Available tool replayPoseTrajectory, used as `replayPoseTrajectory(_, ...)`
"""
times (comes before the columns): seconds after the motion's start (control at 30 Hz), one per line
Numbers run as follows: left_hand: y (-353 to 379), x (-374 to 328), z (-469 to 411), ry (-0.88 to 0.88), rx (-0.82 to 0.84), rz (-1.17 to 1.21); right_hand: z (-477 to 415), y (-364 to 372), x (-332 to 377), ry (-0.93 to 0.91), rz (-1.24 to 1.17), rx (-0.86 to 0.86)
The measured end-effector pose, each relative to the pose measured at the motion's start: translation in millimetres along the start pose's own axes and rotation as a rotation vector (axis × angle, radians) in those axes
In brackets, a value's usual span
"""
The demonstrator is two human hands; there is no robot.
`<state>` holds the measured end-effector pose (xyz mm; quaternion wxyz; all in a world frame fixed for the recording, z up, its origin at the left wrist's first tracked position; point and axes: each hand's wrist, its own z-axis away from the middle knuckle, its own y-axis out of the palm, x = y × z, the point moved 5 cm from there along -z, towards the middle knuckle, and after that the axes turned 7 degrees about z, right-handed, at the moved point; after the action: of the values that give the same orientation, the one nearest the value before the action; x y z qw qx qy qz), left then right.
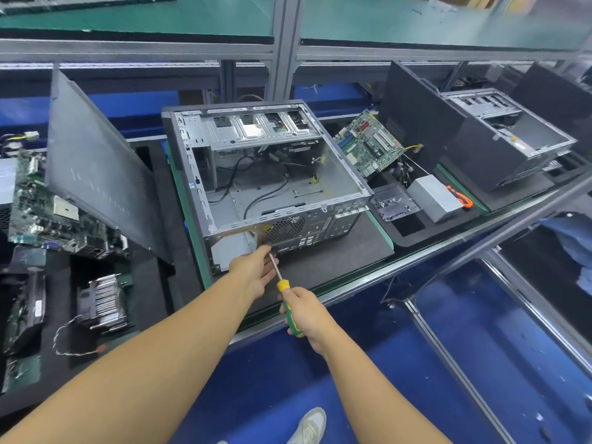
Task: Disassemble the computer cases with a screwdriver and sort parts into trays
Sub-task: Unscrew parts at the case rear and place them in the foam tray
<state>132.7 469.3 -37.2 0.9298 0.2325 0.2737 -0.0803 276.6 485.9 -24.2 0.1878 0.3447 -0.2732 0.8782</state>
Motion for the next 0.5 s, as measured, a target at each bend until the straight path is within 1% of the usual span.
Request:
replayPoseTrajectory(0.3, 1.4, 5.0, -7.2, -0.015, -0.013, 0.067, 0.2, -5.8, 2.1, -0.02, 0.032, 0.005)
replayPoseTrajectory(0.5, -1.4, 4.0, -5.9, 0.065, -0.022, 0.052, 2.2, -13.8, 2.1, -0.005, 0.05, 0.009)
